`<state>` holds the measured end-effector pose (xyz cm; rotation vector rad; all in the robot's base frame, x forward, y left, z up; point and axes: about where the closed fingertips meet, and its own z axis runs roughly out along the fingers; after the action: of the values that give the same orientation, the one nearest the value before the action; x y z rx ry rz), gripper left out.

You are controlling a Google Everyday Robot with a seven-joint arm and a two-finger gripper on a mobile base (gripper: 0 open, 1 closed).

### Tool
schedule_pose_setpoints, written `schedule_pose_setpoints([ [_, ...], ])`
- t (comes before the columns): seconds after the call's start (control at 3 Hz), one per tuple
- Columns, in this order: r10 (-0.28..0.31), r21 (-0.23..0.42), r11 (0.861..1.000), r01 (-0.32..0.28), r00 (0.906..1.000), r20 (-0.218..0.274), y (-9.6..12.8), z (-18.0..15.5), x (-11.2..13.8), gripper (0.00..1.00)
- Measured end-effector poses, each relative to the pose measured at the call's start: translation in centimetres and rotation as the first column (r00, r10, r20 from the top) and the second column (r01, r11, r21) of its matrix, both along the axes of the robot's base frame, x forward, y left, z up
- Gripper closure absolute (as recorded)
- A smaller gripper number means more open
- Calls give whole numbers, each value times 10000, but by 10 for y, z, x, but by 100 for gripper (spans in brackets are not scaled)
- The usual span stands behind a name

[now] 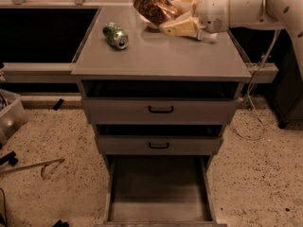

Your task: Pick orange can from bottom drawer and place on counter

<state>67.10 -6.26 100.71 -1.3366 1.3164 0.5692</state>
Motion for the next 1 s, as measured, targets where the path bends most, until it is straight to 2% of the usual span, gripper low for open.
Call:
schedule_pose_setpoints([
  [0.33,-2,-2,10000,2,10000,-1,0,0,0,100],
  [0.67,-480,-437,9980,466,9984,-312,-12,-18,18,100],
  [1.0,-1195,-995,9891,1085,9865,-1123,-33,-55,45,100],
])
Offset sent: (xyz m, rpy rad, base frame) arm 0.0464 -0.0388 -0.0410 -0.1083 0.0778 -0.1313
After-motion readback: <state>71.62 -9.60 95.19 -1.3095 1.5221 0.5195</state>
